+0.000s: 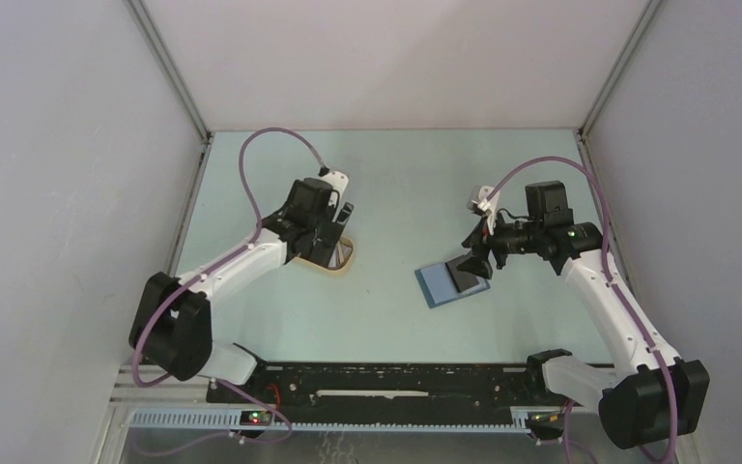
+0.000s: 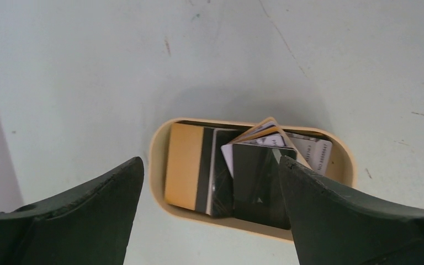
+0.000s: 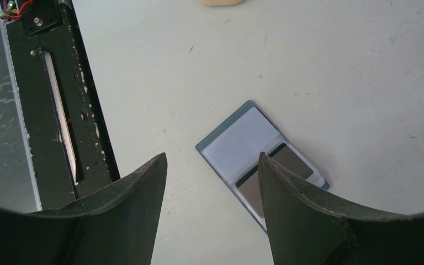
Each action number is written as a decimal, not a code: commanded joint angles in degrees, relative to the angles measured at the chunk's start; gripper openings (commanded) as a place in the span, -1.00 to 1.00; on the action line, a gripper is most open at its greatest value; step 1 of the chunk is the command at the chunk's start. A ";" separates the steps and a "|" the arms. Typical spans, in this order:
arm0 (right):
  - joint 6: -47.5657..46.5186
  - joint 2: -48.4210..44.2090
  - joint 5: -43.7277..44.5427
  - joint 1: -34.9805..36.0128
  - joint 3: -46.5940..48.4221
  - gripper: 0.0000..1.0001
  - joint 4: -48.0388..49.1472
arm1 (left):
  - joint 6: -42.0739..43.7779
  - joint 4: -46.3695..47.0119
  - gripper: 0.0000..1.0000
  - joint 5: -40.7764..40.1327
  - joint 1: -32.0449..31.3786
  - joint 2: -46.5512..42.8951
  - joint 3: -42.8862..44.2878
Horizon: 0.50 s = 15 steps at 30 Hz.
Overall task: Put the credit cards into the card holder
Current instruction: Pick up the credit card from the storage box.
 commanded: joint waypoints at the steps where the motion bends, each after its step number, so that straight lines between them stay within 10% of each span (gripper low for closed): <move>1: -0.37 -0.18 0.53 0.36 0.04 0.40 0.57 | -5.68 -1.91 0.86 4.91 0.21 0.90 4.56; 9: -0.10 -0.91 0.12 0.22 0.08 0.41 0.38 | -11.16 -6.76 0.35 14.40 3.58 0.22 5.84; 15: -0.10 -1.22 -0.17 0.21 0.08 0.40 0.35 | -9.43 -8.58 0.40 21.72 5.04 3.41 5.34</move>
